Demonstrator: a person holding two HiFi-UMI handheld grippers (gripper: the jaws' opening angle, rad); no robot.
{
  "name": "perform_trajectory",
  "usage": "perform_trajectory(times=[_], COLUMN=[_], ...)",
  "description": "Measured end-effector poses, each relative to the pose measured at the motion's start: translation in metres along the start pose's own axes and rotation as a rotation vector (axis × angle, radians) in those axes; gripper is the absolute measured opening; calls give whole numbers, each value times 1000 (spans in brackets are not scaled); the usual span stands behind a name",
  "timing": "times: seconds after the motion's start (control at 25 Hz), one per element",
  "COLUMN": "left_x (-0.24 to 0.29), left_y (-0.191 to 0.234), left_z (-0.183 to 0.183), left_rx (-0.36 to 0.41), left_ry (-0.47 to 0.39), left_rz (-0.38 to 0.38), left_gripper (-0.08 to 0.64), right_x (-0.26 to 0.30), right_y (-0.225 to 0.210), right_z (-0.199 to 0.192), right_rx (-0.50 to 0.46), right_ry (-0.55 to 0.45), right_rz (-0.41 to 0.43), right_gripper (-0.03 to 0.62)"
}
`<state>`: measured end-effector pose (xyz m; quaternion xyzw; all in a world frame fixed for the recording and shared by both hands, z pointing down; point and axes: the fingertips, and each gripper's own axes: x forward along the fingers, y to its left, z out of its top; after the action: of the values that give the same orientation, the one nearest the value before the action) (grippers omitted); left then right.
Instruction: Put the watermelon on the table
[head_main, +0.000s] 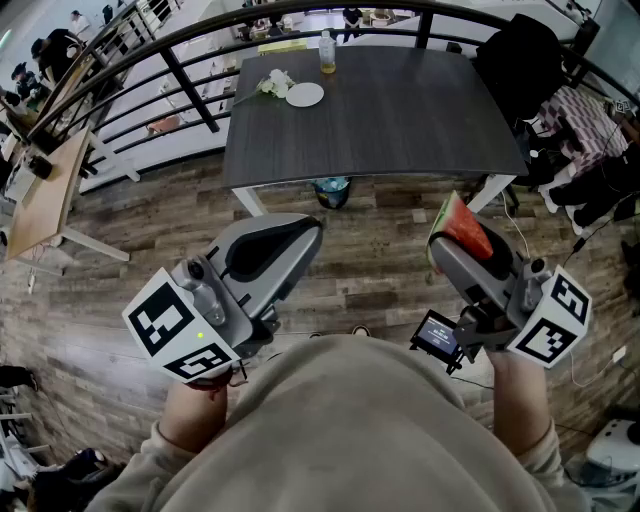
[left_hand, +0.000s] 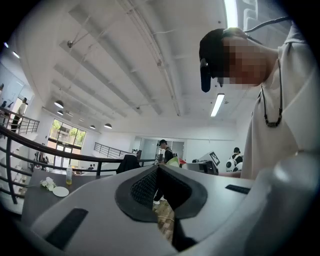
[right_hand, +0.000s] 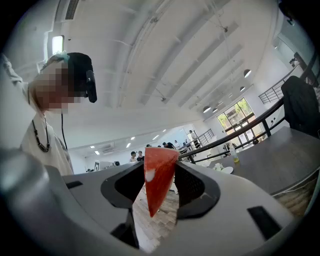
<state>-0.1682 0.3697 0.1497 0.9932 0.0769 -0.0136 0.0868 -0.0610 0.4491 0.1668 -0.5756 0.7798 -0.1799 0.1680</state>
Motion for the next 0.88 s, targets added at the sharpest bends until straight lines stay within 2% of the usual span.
perform_trajectory(times=[0.32,0.52,0.88], left_x=[17,36,67], left_y=[6,15,13], left_z=[-7,-24,-59], left_rx=[-7,-55,-98], left_ry=[24,40,117], left_rz=[9,25,13], left_gripper=[6,6,6], right_x=[4,-1,-21], right_y=[-20,-42,-74], right_z=[5,-1,0], right_rx=[58,58,93], right_ry=[14,48,6], right_rz=[28,38,49], right_gripper=[198,198,198])
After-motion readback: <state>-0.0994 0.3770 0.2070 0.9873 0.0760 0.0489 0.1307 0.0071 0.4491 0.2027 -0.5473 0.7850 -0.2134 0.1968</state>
